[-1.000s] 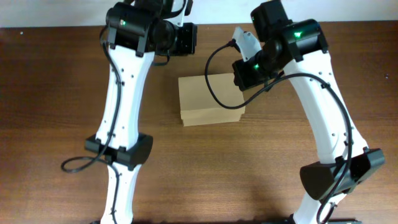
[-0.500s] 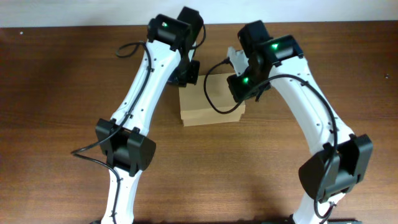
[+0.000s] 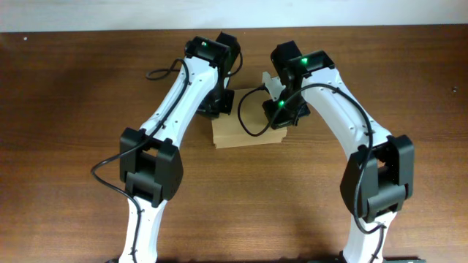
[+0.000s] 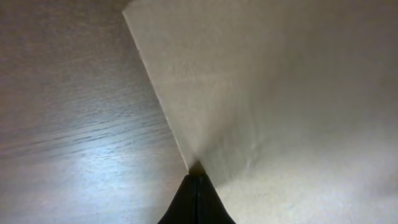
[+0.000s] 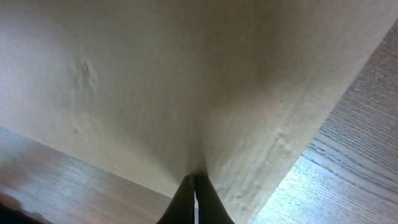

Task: Pack container
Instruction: 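Press the lid down onto the box with both grippers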

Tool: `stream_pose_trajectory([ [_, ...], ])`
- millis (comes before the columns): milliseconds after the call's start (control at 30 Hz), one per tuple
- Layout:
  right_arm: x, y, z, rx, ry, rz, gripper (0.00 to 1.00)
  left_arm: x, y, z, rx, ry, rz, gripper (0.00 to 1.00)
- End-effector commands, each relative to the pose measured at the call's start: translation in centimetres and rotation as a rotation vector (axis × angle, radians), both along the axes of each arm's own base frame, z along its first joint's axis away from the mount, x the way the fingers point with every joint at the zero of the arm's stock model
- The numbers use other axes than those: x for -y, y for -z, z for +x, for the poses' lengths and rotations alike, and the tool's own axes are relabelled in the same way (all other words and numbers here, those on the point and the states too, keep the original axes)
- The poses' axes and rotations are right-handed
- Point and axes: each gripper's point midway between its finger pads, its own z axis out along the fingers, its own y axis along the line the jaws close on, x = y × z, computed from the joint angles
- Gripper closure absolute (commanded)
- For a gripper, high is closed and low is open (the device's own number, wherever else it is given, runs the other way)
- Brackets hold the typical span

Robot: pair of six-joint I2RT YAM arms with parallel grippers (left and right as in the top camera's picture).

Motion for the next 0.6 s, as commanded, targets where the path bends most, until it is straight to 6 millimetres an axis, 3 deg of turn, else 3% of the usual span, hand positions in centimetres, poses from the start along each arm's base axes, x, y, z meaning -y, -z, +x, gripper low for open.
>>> stream_pose_trajectory([
  [0, 0.3, 2.1, 0.0, -0.034, 0.001, -0.041, 0.96, 0.2, 2.4, -1.2, -0.071, 0.007, -0.017, 0.99],
  [167, 0.3, 2.1, 0.1, -0.029, 0.002, -0.039, 0.96, 0.0, 3.7, -2.1, -0.111, 0.006, -0.014, 0.98],
  [300, 0.7, 0.8, 0.7, -0.002, 0.018, -0.029, 0.96, -0.3, 1.8, -1.4, -0.057, 0.002, -0.018, 0.98],
  [400, 1.4, -1.8, 2.1, 0.058, 0.050, -0.009, 0.96, -1.1, -1.8, 0.3, 0.041, -0.027, -0.057, 0.98],
  [567, 3.6, -8.8, 5.3, 0.219, 0.152, 0.045, 0.96, -4.9, -10.5, 3.5, 0.266, -0.130, -0.137, 0.98],
])
